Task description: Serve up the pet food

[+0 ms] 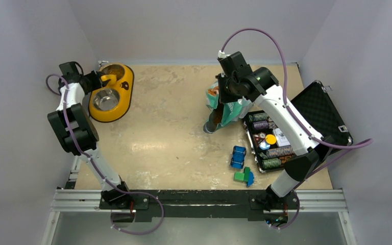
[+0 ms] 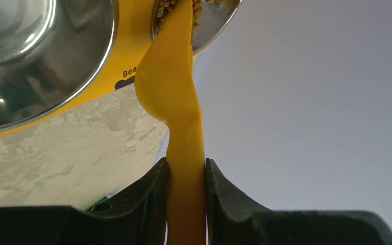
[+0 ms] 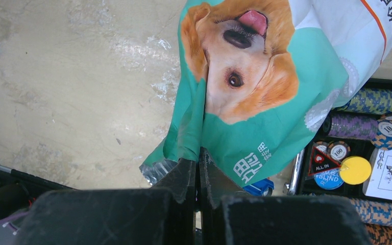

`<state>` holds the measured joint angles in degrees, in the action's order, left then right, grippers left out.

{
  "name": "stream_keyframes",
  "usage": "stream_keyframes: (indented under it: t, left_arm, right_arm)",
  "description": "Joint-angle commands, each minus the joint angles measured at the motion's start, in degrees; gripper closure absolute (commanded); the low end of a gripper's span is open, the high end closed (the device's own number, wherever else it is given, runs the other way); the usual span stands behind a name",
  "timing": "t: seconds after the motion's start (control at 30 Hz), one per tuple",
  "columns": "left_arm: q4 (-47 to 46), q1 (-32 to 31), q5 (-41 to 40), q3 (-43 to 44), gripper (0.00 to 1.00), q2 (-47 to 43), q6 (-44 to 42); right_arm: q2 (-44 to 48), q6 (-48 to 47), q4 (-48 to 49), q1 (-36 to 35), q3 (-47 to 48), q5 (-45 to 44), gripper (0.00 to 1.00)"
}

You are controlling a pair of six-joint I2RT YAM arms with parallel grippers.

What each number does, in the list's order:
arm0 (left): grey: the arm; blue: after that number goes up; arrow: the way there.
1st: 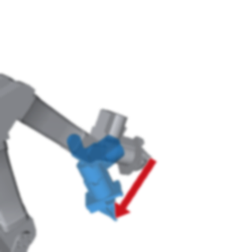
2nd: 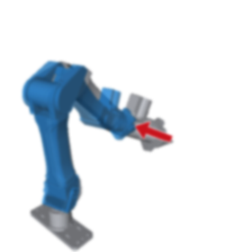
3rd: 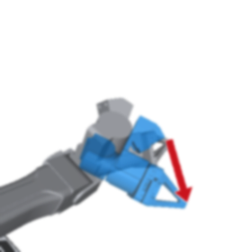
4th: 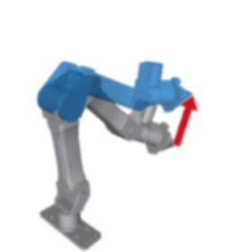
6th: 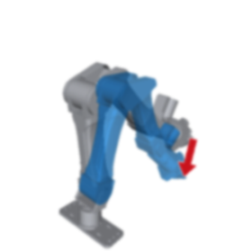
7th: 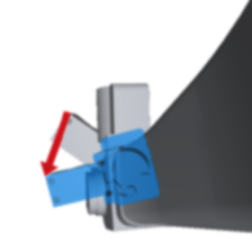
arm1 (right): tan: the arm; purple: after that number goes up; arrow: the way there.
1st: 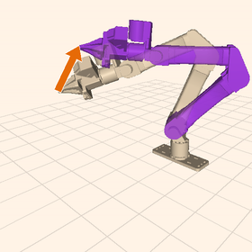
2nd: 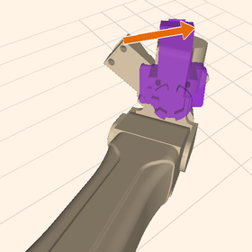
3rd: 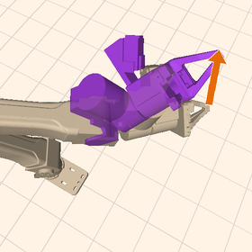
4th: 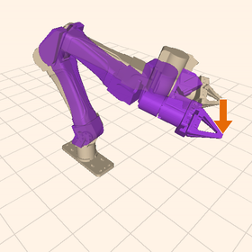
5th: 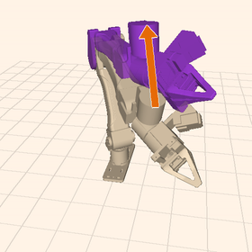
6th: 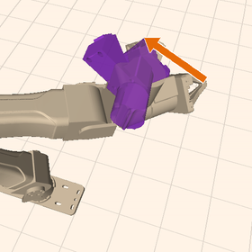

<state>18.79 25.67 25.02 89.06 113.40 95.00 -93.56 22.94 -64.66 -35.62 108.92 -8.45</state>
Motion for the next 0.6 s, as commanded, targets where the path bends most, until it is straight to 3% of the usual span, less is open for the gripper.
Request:
stream_keyframes:
  t: [0.0, 0.27, 0.57]
  left_arm:
    - [11.3, -0.3, -0.4, 9.4, 1.00, 1.3, 0.2]
    - [30.1, -0.5, 0.0, 21.8, 1.00, 6.5, 1.5]
    - [36.6, -0.6, -0.2, 29.4, 1.00, 9.3, 5.2]
  right_arm:
    - [4.3, -0.1, 4.0, 0.5, 1.8, -2.0, 1.00]
    - [4.5, 0.0, 4.0, 0.6, 1.8, -2.0, 1.00]
    - [4.6, 0.0, 3.9, 0.6, 1.9, -1.6, 1.00]
